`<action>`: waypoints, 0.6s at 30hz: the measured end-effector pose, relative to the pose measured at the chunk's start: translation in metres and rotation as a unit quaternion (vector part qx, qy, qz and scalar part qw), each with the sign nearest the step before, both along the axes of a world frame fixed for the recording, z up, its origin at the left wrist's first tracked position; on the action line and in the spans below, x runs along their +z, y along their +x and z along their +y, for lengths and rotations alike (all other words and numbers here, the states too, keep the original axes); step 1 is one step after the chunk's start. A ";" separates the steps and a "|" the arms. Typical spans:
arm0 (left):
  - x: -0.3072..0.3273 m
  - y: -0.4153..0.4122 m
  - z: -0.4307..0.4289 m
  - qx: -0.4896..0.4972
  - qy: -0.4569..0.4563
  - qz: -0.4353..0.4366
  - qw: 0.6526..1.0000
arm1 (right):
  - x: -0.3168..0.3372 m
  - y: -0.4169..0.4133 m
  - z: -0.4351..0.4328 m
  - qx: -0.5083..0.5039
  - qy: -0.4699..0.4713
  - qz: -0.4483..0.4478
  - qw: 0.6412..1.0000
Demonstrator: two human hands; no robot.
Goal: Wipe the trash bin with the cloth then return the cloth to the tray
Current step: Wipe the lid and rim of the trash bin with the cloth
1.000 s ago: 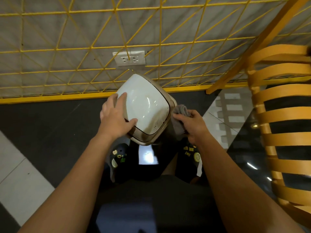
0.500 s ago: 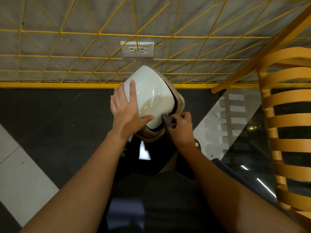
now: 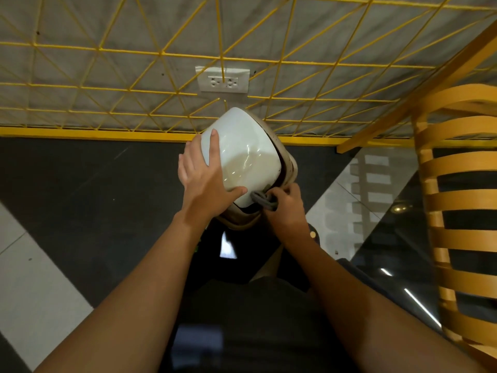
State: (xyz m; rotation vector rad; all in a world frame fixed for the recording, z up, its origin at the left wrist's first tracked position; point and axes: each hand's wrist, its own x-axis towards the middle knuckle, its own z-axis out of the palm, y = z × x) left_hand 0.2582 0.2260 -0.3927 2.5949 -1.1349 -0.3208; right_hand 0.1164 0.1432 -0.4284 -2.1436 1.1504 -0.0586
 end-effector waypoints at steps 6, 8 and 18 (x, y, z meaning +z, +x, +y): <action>0.002 0.000 0.001 -0.002 0.001 -0.001 1.000 | 0.004 0.001 -0.032 -0.019 -0.046 0.014 0.999; 0.001 -0.001 0.000 0.003 -0.004 0.004 1.000 | 0.003 0.000 -0.017 -0.037 -0.034 0.003 0.999; -0.002 0.000 0.000 0.007 -0.011 0.011 1.000 | 0.010 -0.010 -0.004 -0.110 0.021 -0.034 0.993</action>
